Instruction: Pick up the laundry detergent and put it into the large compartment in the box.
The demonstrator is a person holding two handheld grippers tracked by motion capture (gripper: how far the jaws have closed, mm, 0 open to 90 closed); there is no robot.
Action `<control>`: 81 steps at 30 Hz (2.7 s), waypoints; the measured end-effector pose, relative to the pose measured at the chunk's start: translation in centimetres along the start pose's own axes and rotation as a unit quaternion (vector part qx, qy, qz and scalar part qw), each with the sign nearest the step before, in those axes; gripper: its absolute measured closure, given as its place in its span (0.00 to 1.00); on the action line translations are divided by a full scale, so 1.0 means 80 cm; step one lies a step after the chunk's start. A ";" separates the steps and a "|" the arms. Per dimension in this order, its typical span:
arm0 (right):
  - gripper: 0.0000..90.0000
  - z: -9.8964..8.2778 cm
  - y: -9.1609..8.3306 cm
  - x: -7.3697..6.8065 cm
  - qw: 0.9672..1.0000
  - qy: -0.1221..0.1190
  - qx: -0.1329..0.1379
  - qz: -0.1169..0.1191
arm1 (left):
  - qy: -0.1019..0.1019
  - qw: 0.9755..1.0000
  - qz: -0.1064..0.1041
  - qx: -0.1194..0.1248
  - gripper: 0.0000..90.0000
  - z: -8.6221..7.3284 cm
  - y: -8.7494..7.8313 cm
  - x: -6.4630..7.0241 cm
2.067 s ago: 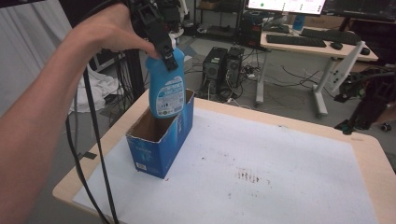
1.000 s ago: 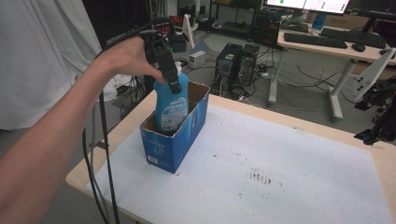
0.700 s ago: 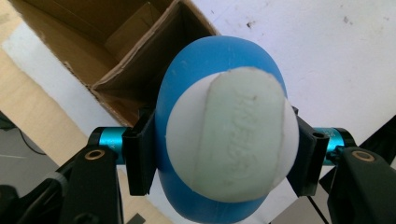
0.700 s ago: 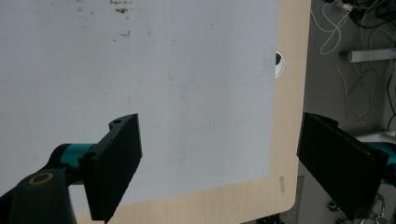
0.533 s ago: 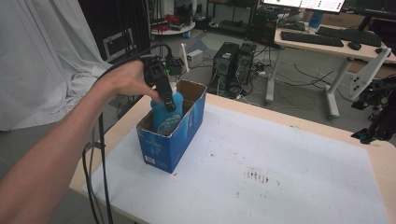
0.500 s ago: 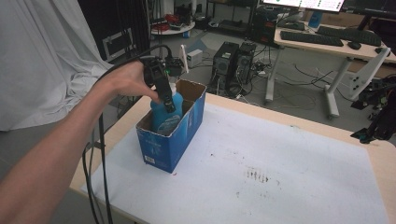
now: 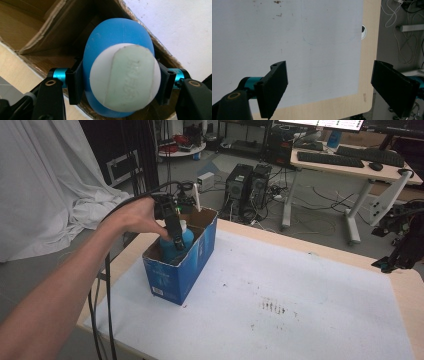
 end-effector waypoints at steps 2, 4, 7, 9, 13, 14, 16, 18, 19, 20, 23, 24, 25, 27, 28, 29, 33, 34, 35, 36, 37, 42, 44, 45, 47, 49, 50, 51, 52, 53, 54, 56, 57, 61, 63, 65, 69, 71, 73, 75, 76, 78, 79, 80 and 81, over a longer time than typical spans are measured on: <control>0.15 -0.001 0.002 0.000 1.000 -0.002 -0.002 0.002 | 0.002 1.000 -0.003 -0.001 0.42 -0.001 0.004 0.000; 0.15 -0.002 0.003 -0.001 1.000 0.000 -0.002 0.002 | 0.003 1.000 -0.004 -0.003 0.42 -0.002 0.007 -0.001; 0.15 -0.002 0.004 0.000 1.000 0.000 -0.003 0.002 | 0.004 1.000 -0.005 -0.006 0.42 -0.003 0.012 -0.001; 0.15 -0.002 0.004 0.000 1.000 0.002 -0.003 0.003 | 0.005 1.000 -0.004 -0.009 0.42 -0.003 0.017 0.000; 0.15 -0.002 0.005 0.001 1.000 -0.002 -0.001 0.003 | 0.008 1.000 -0.003 -0.005 0.42 -0.004 0.022 0.000; 0.15 -0.002 0.005 0.000 1.000 0.000 -0.003 0.003 | 0.008 1.000 -0.002 -0.008 0.42 -0.003 0.023 0.000; 0.15 -0.001 0.006 0.001 1.000 -0.002 -0.001 0.005 | 0.011 1.000 -0.001 -0.010 0.42 -0.003 0.023 0.000; 0.15 -0.001 0.007 0.000 1.000 0.001 -0.003 0.005 | 0.010 1.000 -0.002 -0.009 0.42 -0.002 0.023 0.000; 0.15 0.000 0.008 0.001 1.000 -0.002 -0.002 0.005 | 0.010 1.000 -0.003 -0.008 0.42 -0.002 0.023 0.000; 0.15 0.001 0.008 0.000 1.000 0.000 -0.002 0.005 | 0.010 1.000 -0.003 -0.008 0.42 -0.003 0.023 -0.001; 0.15 0.003 0.008 0.001 1.000 -0.001 -0.001 0.005 | 0.008 1.000 -0.004 -0.008 0.42 -0.003 0.023 -0.001; 0.15 0.004 0.009 0.001 1.000 -0.003 -0.001 0.006 | 0.008 1.000 -0.004 -0.007 0.42 -0.004 0.023 -0.001; 0.15 0.004 0.009 0.001 1.000 -0.003 -0.001 0.006 | 0.008 1.000 -0.004 -0.007 0.42 -0.004 0.023 -0.001; 0.15 0.005 0.009 0.000 1.000 -0.003 -0.002 0.006 | 0.005 1.000 -0.006 -0.006 0.42 -0.004 0.023 -0.001; 0.15 0.005 0.009 0.000 1.000 -0.003 -0.002 0.006 | 0.005 1.000 -0.006 -0.006 0.42 -0.004 0.023 -0.001; 0.15 0.004 0.009 0.000 1.000 -0.001 -0.002 0.006 | 0.004 1.000 -0.006 -0.005 0.42 -0.004 0.023 -0.001; 0.15 0.004 0.007 0.000 1.000 -0.001 -0.001 0.005 | 0.001 1.000 -0.006 -0.004 0.41 -0.004 0.023 -0.001; 0.15 0.004 0.007 0.000 1.000 -0.001 -0.001 0.005 | 0.001 1.000 -0.006 -0.004 0.41 -0.004 0.023 -0.001; 0.15 0.004 0.007 0.000 1.000 -0.002 -0.001 0.005 | 0.001 1.000 -0.006 -0.004 0.41 -0.004 0.023 -0.001; 0.15 0.004 0.007 0.000 1.000 -0.002 -0.001 0.005 | -0.001 1.000 -0.006 -0.004 0.41 -0.004 0.023 -0.001; 0.15 0.004 0.007 0.000 1.000 -0.002 -0.001 0.005 | 0.000 1.000 -0.006 -0.004 0.41 -0.004 0.023 -0.001; 0.15 0.004 0.007 -0.001 1.000 -0.004 0.000 0.005 | -0.002 1.000 -0.006 -0.004 0.41 -0.004 0.024 -0.002; 0.15 0.004 0.006 -0.001 1.000 -0.002 -0.002 0.006 | 0.000 1.000 -0.006 -0.005 0.40 -0.004 0.025 -0.002; 0.15 0.004 0.006 -0.001 1.000 -0.003 0.000 0.006 | -0.001 1.000 -0.006 -0.005 0.39 -0.004 0.025 -0.001; 0.15 0.004 0.007 -0.001 1.000 -0.002 0.000 0.005 | -0.002 1.000 -0.007 -0.005 0.38 -0.003 0.026 -0.001; 0.15 0.004 0.007 -0.002 1.000 -0.002 -0.001 0.006 | -0.001 1.000 -0.005 -0.005 0.37 -0.003 0.026 -0.001; 0.15 0.004 0.007 -0.002 1.000 -0.002 -0.001 0.006 | -0.001 1.000 -0.005 -0.005 0.37 -0.003 0.026 -0.001; 0.15 0.004 0.007 -0.001 1.000 -0.003 -0.001 0.006 | -0.002 1.000 -0.004 -0.005 0.37 -0.003 0.026 -0.002; 0.15 0.004 0.007 -0.002 1.000 -0.003 -0.001 0.007 | -0.003 1.000 -0.003 -0.004 0.35 -0.003 0.025 -0.002; 0.15 0.003 0.006 -0.001 1.000 -0.004 -0.001 0.006 | -0.001 1.000 -0.003 -0.005 0.35 -0.004 0.025 -0.002; 0.15 0.003 0.006 -0.001 1.000 -0.005 0.000 0.006 | -0.002 1.000 -0.003 -0.004 0.34 -0.004 0.025 -0.002; 0.15 0.003 0.006 -0.002 1.000 -0.003 -0.001 0.005 | -0.002 1.000 -0.003 -0.002 0.33 -0.004 0.024 -0.002; 0.15 0.003 0.006 -0.002 1.000 -0.003 -0.001 0.006 | -0.003 1.000 -0.004 -0.001 0.33 -0.004 0.024 -0.001; 0.15 0.003 0.006 -0.002 1.000 -0.005 -0.001 0.006 | 0.000 1.000 0.000 -0.001 0.31 -0.004 0.021 0.000; 0.15 0.003 0.005 -0.002 1.000 -0.005 0.002 0.006 | 0.000 1.000 0.004 0.000 0.30 -0.004 0.019 0.000; 0.15 0.004 0.005 -0.004 1.000 -0.004 -0.001 0.007 | 0.002 1.000 0.008 -0.004 0.29 -0.004 0.018 0.000; 0.15 0.004 0.005 -0.004 1.000 -0.005 -0.001 0.006 | 0.004 1.000 0.006 -0.004 0.29 -0.004 0.013 0.002; 0.15 0.004 0.005 -0.004 1.000 -0.006 0.000 0.006 | 0.004 1.000 0.009 -0.003 0.28 -0.004 0.011 0.001; 0.15 0.004 0.005 -0.004 1.000 -0.005 -0.001 0.006 | 0.003 1.000 0.009 -0.004 0.27 -0.005 0.009 0.001; 0.15 0.004 0.005 -0.004 1.000 -0.005 -0.001 0.006 | 0.004 1.000 0.008 -0.004 0.27 -0.005 0.007 0.001; 0.15 0.004 0.005 -0.004 1.000 -0.005 -0.002 0.005 | 0.004 1.000 0.010 -0.002 0.27 -0.005 0.006 0.001; 0.15 0.004 0.004 -0.005 1.000 -0.005 -0.001 0.006 | 0.006 1.000 0.010 -0.002 0.27 -0.004 0.004 0.001; 0.15 0.004 0.004 -0.005 1.000 -0.004 -0.001 0.006 | 0.007 1.000 0.012 -0.002 0.27 -0.003 0.002 0.001; 0.15 0.004 0.004 -0.005 1.000 -0.004 -0.001 0.005 | 0.007 1.000 0.017 -0.003 0.26 -0.003 0.000 0.001; 0.15 0.004 0.004 -0.005 1.000 -0.004 -0.002 0.006 | 0.011 1.000 0.024 -0.005 0.25 -0.002 -0.003 0.001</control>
Point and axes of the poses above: each handheld gripper's, and its own axes: y roughly forward along the jaws, z roughly out of its top, x roughly to its right, the point moved 5 cm from there along y, roughly forward along the jaws, and after that the axes turned 3 degrees about -z, right-handed, at the moved point
